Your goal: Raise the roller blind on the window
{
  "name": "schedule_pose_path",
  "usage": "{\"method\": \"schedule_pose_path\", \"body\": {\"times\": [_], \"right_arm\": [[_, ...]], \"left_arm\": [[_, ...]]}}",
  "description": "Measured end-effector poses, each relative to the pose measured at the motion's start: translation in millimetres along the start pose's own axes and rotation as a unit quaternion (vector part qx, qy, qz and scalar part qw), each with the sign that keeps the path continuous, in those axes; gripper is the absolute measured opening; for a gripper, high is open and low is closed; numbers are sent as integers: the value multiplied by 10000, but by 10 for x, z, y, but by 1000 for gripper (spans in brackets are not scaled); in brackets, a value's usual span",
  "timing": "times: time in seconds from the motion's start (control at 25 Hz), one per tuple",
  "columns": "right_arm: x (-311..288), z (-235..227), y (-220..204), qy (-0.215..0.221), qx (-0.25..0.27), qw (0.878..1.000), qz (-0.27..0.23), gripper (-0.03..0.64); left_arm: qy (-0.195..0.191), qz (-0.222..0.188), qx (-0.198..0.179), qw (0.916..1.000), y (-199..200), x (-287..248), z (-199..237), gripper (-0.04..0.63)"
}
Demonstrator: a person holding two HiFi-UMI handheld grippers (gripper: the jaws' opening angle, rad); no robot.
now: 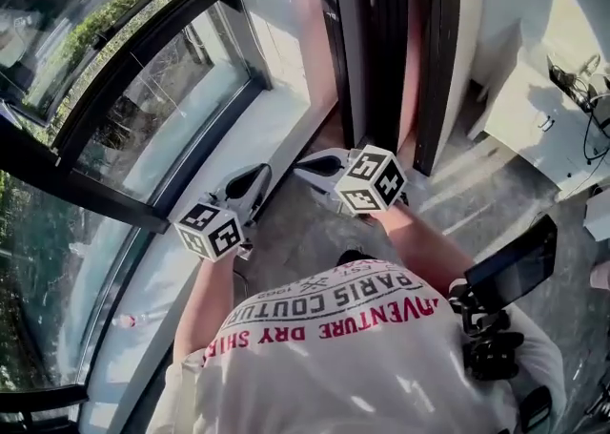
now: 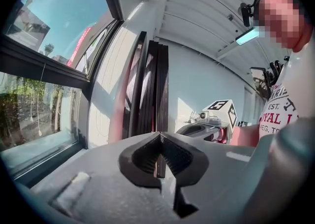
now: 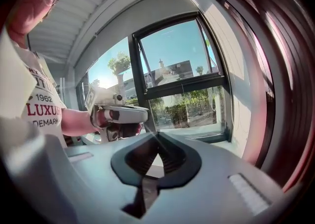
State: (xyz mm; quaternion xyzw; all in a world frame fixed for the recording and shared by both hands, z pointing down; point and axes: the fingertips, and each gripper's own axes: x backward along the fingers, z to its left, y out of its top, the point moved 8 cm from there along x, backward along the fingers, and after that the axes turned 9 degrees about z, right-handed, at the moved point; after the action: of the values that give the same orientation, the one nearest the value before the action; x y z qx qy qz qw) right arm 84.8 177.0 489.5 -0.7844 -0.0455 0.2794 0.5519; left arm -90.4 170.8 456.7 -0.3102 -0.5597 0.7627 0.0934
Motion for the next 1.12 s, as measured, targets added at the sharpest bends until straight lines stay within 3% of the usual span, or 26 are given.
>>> {"method": "schedule_pose_path", "body": {"times": [0.48, 1.12], "right_arm": [[728, 280, -30, -267, 68, 9991, -309, 5], [1060, 402, 78, -421, 236, 9974, -538, 5]], "left_arm": [[-157, -140, -286, 9994, 192, -10, -664, 5], [-212, -335, -586, 9975, 388, 73, -980, 5]]}}
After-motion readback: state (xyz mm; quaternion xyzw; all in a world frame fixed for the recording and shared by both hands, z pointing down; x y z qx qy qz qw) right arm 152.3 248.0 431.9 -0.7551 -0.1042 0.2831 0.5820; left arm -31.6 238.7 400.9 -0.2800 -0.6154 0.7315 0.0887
